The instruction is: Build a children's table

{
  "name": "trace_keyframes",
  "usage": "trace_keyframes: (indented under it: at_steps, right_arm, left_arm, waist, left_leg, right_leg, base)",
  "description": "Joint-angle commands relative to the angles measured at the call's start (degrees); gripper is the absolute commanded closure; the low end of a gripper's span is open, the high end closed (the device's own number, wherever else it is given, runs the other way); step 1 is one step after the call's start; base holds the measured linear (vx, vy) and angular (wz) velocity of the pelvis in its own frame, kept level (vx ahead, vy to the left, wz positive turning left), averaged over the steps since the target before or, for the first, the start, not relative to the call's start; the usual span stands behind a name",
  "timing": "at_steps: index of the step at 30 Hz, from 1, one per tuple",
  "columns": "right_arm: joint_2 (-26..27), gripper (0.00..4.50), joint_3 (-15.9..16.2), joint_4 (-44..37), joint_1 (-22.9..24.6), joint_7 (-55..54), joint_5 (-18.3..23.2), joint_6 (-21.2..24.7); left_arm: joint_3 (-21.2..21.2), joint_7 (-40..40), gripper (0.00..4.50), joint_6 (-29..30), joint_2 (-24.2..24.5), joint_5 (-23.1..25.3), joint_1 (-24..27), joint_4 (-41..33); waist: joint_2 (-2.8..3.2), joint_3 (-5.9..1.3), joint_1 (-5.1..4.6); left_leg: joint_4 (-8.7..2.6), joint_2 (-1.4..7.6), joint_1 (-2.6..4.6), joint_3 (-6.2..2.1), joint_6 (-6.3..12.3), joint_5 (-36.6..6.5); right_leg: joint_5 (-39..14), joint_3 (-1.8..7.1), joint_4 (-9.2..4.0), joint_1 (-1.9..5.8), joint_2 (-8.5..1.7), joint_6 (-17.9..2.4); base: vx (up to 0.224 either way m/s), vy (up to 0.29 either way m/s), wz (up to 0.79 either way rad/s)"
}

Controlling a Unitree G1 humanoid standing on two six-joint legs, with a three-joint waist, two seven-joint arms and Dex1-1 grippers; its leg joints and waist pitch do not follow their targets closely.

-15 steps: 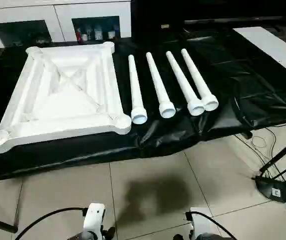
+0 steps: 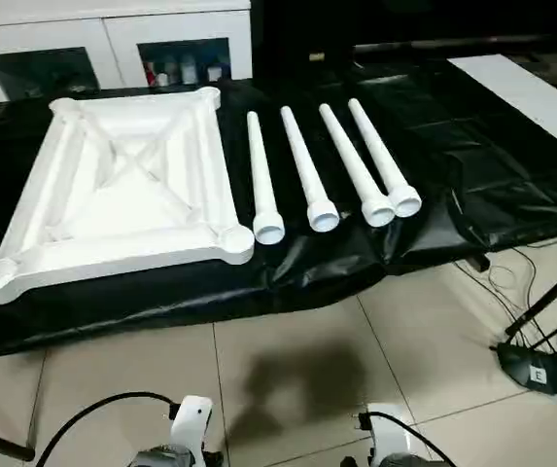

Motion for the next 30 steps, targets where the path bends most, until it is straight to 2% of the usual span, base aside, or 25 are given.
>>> trace_keyframes:
  at_steps: [1,2,3,5,7,9,11,12,13,14,15,17,18,19,20,21,23,24,26,27,28,29,30]
  right_arm:
    - [-0.78,0.02,0.64,-1.06,-2.22,-0.08,-1.62,-4.21]
    - [-0.78,0.02,0.64,-1.06,-2.22,-0.08,-1.62,-4.21]
    - [-1.79,0.02,0.74,-2.58,-3.32,4.21,-1.66,-7.66]
    - [-3.56,0.02,3.26,-4.38,-3.21,9.61,-3.48,-10.05]
    - [-4.47,0.02,4.97,-5.33,-3.01,12.36,-4.74,-11.21]
    - [-5.96,0.02,7.41,-7.73,-2.33,16.81,-6.45,-14.47]
    - [-7.71,0.02,9.68,-12.38,-0.53,22.37,-7.15,-18.81]
    - [-7.95,0.02,9.94,-12.93,-0.34,22.41,-7.34,-19.35]
    - [-10.21,0.02,12.09,-17.84,1.44,22.69,-9.29,-24.74]
    - [-10.76,0.02,11.87,-19.83,2.1,23.92,-8.56,-25.1]
    - [-12.29,0.02,11.09,-25.53,4.02,27.75,-6.27,-25.87]
    - [-13.76,0.02,9.63,-31.24,5.39,30.61,-3.46,-24.58]
    - [-15.16,0.02,8.37,-38.9,7.3,35.35,0.79,-22.13]
    - [-15.53,0.02,8.09,-40.71,7.7,36.16,1.63,-21.56]
    - [-16.32,0.02,7.16,-46.04,8.66,38.79,4.9,-18.25]
    - [-17.16,0.02,6.4,-51.2,9.46,40.44,7.38,-15.5]
    - [-18.81,0.0,4.7,-63.27,10.73,41.55,12.85,-7.57]
    - [-19.99,0.0,4.34,-70.27,11.68,42.18,16.61,-5.21]
    - [-21.21,0.0,3.76,-78.87,12.18,41.15,21.15,-2.93]
    - [-21.76,0.0,2.31,-86.46,11.32,37.72,25.59,-0.06]
    - [-21.73,0.0,1.27,-89.99,10.27,35.13,28.15,1.71]
    - [-21.13,0.0,-0.31,-92.64,8.92,32.29,29.17,2.94]
    - [-20.68,0.0,-1.27,-93.8,8.09,30.71,29.31,3.35]
  left_arm:
    - [2.28,-0.31,0.98,-3.85,0.82,-1.09,-1.11,-0.74]
    - [2.28,-0.31,0.98,-3.85,0.82,-1.09,-1.11,-0.74]
    - [1.77,-2.25,0.98,-8.58,2.02,-0.61,-0.59,-2.41]
    - [-0.97,-5.89,0.98,-13.24,3.18,1.36,1.73,-4.89]
    - [-2.3,-7.84,0.98,-15.43,3.64,2.23,3.04,-6.26]
    - [-4.47,-11.01,0.98,-19.11,4.57,3.79,5.28,-9.85]
    - [-7.43,-13.39,0.98,-24.26,6.5,6.04,8.29,-15.86]
    - [-7.58,-13.56,0.98,-24.68,6.65,6.14,8.53,-16.3]
    - [-8.81,-15.2,0.98,-28.83,8.04,7.06,10.69,-20.16]
    - [-8.67,-15.82,0.98,-29.62,8.48,6.68,11.5,-21.78]
    - [-8.3,-17.62,0.98,-31.79,9.76,5.53,13.87,-26.49]
    - [-7.91,-19.87,0.98,-32.27,11.43,3.81,16.56,-32.94]
    - [-7.9,-22.13,0.98,-32.02,13.3,2.37,19.41,-40.37]
    - [-7.86,-22.64,0.98,-31.84,13.74,1.96,20.15,-42.38]
    - [-7.59,-23.65,0.98,-30.47,14.74,0.74,21.83,-47.76]
    - [-7.27,-25.13,0.98,-28.82,15.7,-0.87,23.5,-53.35]
    - [-6.49,-28.16,0.81,-23.57,17.67,-5.88,26.7,-66.16]
    - [-5.95,-29.04,0.71,-19.91,18.45,-9.76,28.21,-72.98]
    - [-5.04,-28.21,0.52,-16.41,19.25,-14.51,29.84,-81.86]
    - [-4.2,-25.43,0.39,-13.31,19.72,-18.11,30.72,-90.82]
    - [-4.07,-23.6,0.29,-11.35,19.94,-20.33,30.74,-95.49]
    - [-3.57,-21.11,0.23,-9.45,19.69,-21.82,30.23,-99.41]
    - [-3.25,-19.59,0.23,-8.45,19.45,-22.45,29.79,-101.26]
  waist:
    - [-0.18,-2.65,0.09]
    - [-0.1,-2.6,0.14]
    - [-0.67,-2.4,0.01]
    - [-0.51,-2.5,0.23]
    - [-0.51,-2.51,0.13]
    - [-0.6,-2.82,0.17]
    - [-0.4,-2.82,0.31]
    - [-0.57,-2.91,0.13]
    - [-0.22,-2.9,0.32]
    - [-0.41,-2.75,0.31]
    - [-0.19,-2.59,0.44]
    - [-0.29,-2.2,0.23]
    - [-0.05,-1.87,0.23]
    - [-0.08,-1.79,0.35]
    - [-0.25,-1.6,0.1]
    - [0.03,-1.46,0.1]
    - [-0.01,-1.5,0.27]
    - [-0.1,-1.43,0.55]
    - [-0.14,-1.6,0.5]
    - [-0.12,-1.8,0.68]
    - [-0.04,-1.77,0.66]
    - [-0.42,-1.99,0.67]
    - [-0.38,-1.82,0.52]
  left_leg:
    - [-3.65,1.43,-0.28,0.09,4.39,-10.68]
    - [-3.68,1.43,-0.27,0.06,4.46,-10.86]
    - [-3.72,1.42,-0.24,0.16,4.85,-11.53]
    - [-3.75,1.74,-0.43,0.01,5.52,-11.29]
    - [-3.58,1.69,-0.38,0.15,6.19,-9.75]
    - [-3.2,1.83,-0.48,0.15,7.49,-6.79]
    - [-2.98,1.98,-0.5,0.17,8.72,-5.76]
    - [-2.76,1.99,-0.57,0.34,9.58,-5.54]
    - [-2.81,2.01,-0.44,0.24,9.72,-5.3]
    - [-2.74,2.15,-0.56,0.35,9.87,-6.02]
    - [-2.98,2.24,-0.55,0.22,9.59,-8.27]
    - [-3.48,2.28,-0.45,0.23,8.53,-12.38]
    - [-3.82,2.3,-0.42,0.13,7.67,-15.14]
    - [-4.01,2.57,-0.31,0.02,7.33,-16.29]
    - [-4.17,2.55,-0.35,0.06,6.92,-17.53]
    - [-4.3,2.39,-0.23,0.11,6.35,-18.49]
    - [-4.49,2.48,-0.23,-0.04,5.56,-17.58]
    - [-4.5,2.6,-0.15,-0.02,5.38,-17.29]
    - [-4.25,2.19,-0.34,0.1,5.6,-15.21]
    - [-4.09,2.06,-0.31,0.09,5.52,-13.63]
    - [-4.1,2.16,-0.3,0.09,5.29,-12.79]
    - [-3.86,1.94,-0.27,0.16,5.21,-10.85]
    - [-3.87,1.67,-0.32,0.31,4.65,-10.6]
  right_leg:
    - [-9.58,2.26,-4.39,2.67,-3.45,-13.83]
    - [-9.88,2.26,-4.43,2.63,-3.48,-13.76]
    - [-10.76,2.26,-4.56,2.49,-3.32,-13.36]
    - [-10.79,2.33,-4.38,2.59,-3.55,-12.47]
    - [-8.04,2.26,-3.99,2.54,-3.2,-12.89]
    - [-2.83,2.17,-3.29,2.77,-3.23,-14.23]
    - [0.87,2.18,-3.02,2.82,-3.29,-15.43]
    - [2.98,2.21,-2.76,2.75,-3.17,-15.91]
    - [3.37,2.14,-2.69,2.71,-3.16,-16.2]
    - [3.25,2.15,-2.85,2.65,-3.13,-15.88]
    - [1.59,2.2,-2.95,2.84,-3.22,-15.64]
    - [-3.73,2.29,-3.42,2.62,-2.95,-14.59]
    - [-7.66,2.41,-3.74,2.63,-2.89,-13.89]
    - [-9.18,2.5,-3.94,2.74,-3.0,-13.3]
    - [-10.88,2.61,-4.03,2.59,-2.69,-12.66]
    - [-12.85,2.65,-4.25,2.26,-2.51,-12.24]
    - [-12.49,2.82,-3.97,2.54,-2.47,-12.08]
    - [-12.18,2.9,-3.9,2.49,-2.45,-11.86]
    - [-10.98,2.8,-3.76,2.35,-2.19,-11.63]
    - [-10.09,2.85,-3.53,2.43,-2.21,-11.59]
    - [-9.26,2.83,-3.43,2.49,-2.12,-11.38]
    - [-7.94,2.75,-3.17,2.48,-1.88,-11.36]
    - [-9.22,2.67,-3.32,2.34,-1.69,-10.84]
  base:
    - [0.0,0.0,0.0]
    - [0.0,0.0,0.0]
    - [0.0,0.0,0.0]
    - [0.0,0.0,0.0]
    - [0.0,0.0,0.0]
    - [0.0,0.0,0.0]
    - [0.0,0.0,0.0]
    - [0.0,0.0,0.0]
    - [0.0,0.0,0.0]
    - [0.0,0.0,0.0]
    - [0.0,0.0,0.0]
    - [0.0,0.0,0.0]
    - [0.0,0.0,0.0]
    - [0.0,0.0,0.0]
    - [0.0,0.0,0.0]
    - [0.0,0.0,0.0]
    - [0.0,0.0,0.0]
    - [0.0,0.0,0.0]
    - [0.0,0.0,0.0]
    - [0.0,0.0,0.0]
    - [0.0,0.0,0.0]
    - [0.0,0.0,0.0]
    - [0.0,0.0,0.0]
